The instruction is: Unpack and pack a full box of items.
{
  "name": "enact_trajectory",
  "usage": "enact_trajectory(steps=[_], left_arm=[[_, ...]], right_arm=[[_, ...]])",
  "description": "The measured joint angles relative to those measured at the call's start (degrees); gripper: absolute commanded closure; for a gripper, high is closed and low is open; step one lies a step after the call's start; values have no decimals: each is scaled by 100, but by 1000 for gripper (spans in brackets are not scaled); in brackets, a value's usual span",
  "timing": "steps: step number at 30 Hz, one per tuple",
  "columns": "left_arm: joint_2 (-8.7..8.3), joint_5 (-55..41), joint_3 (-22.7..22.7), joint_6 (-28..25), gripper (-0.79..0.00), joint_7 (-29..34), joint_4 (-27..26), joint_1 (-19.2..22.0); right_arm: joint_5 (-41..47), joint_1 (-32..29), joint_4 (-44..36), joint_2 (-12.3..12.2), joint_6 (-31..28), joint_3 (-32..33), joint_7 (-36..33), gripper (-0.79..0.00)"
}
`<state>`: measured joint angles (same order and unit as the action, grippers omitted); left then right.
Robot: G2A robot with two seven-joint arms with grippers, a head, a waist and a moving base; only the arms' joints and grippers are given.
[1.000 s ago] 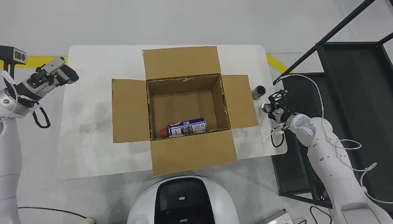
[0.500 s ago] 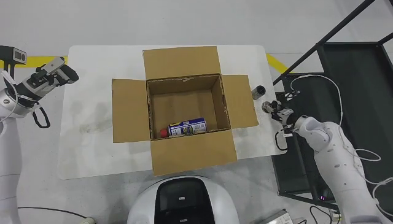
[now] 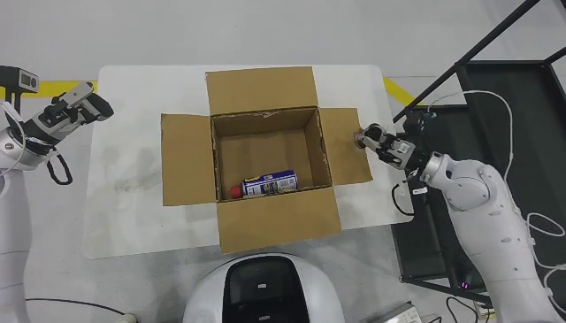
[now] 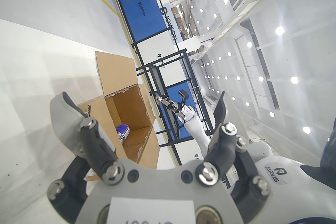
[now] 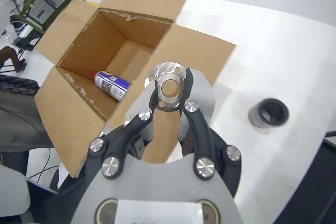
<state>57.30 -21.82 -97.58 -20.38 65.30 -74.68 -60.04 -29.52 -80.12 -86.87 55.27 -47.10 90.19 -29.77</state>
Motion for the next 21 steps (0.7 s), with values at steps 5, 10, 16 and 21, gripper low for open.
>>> enact_trajectory(steps=[5, 10, 16, 21], left_arm=[[0, 0, 0, 0, -785, 0, 0, 0], [0, 0, 0, 0, -785, 0, 0, 0], [0, 0, 0, 0, -785, 0, 0, 0], [0, 0, 0, 0, -785, 0, 0, 0]], right_arm=[[-147, 264, -355, 49, 140, -558, -209, 0], [-563, 649, -463, 130, 350, -1161, -168, 0], [-709, 832, -406, 172, 558, -1343, 69, 0], [-706, 829, -408, 171, 552, -1340, 62, 0]])
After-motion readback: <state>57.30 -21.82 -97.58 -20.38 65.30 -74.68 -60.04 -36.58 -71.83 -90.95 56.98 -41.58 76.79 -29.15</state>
